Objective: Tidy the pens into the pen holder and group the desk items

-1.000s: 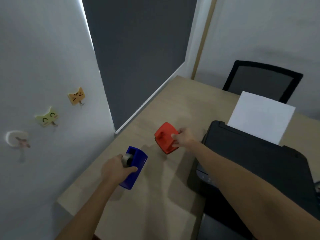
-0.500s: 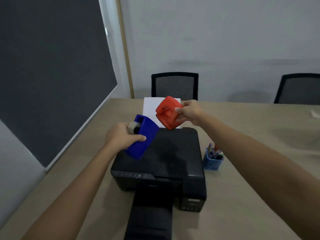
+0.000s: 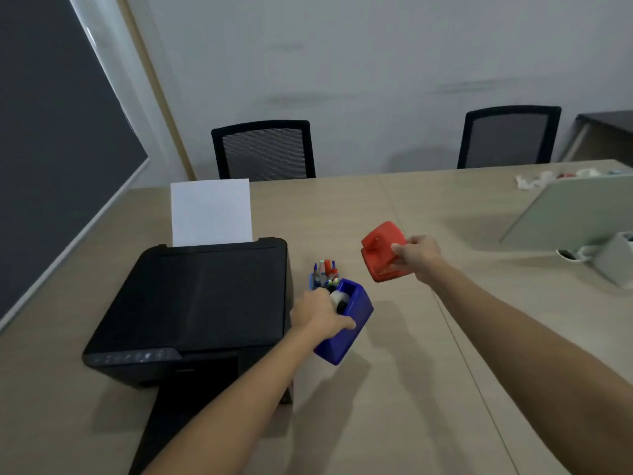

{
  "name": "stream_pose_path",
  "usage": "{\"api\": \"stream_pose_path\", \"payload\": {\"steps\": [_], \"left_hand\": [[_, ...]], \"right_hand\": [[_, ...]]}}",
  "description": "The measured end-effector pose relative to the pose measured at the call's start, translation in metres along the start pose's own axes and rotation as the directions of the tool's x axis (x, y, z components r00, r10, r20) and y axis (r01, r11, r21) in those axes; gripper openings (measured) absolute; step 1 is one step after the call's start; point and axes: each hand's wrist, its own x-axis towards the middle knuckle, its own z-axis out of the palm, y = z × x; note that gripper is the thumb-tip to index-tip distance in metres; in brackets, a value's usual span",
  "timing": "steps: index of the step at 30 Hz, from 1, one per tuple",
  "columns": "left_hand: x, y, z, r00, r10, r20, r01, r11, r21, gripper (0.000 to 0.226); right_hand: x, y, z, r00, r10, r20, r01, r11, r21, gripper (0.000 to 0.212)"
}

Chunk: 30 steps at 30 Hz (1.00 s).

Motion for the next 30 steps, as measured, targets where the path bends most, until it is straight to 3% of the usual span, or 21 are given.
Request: {"api": "stream_pose_path", "payload": {"steps": [7, 14, 20, 27, 30], "left_hand": [[0.020, -0.005, 0.073, 0.978, -0.209, 0.016, 0.208, 0.977, 0.047, 0.052], [0.041, -0.022, 0.107, 0.924, -0.380, 0.048, 0.379, 0.925, 0.034, 0.056], [0.046, -0.027, 0.127, 0.897, -0.437, 0.069, 0.441, 0.896, -0.049, 0.071], [0.048, -0.028, 0.128, 0.888, -0.451, 0.094, 0.459, 0.884, -0.093, 0.073], [0.045, -0.032, 0.124, 0.891, -0.442, 0.108, 0.452, 0.885, -0.109, 0.079]], "right_hand": [[0.030, 0.087, 0.004, 0.986, 0.169, 0.002, -0.168, 0.984, 0.061, 0.048], [0.039, 0.139, 0.034, 0.974, 0.212, 0.077, -0.215, 0.976, 0.038, 0.024], [0.028, 0.160, 0.054, 0.971, 0.215, 0.104, -0.217, 0.976, 0.001, 0.026], [0.020, 0.169, 0.052, 0.967, 0.248, 0.063, -0.249, 0.969, 0.008, 0.029], [0.016, 0.169, 0.052, 0.967, 0.244, 0.072, -0.237, 0.968, -0.084, 0.022]]}}
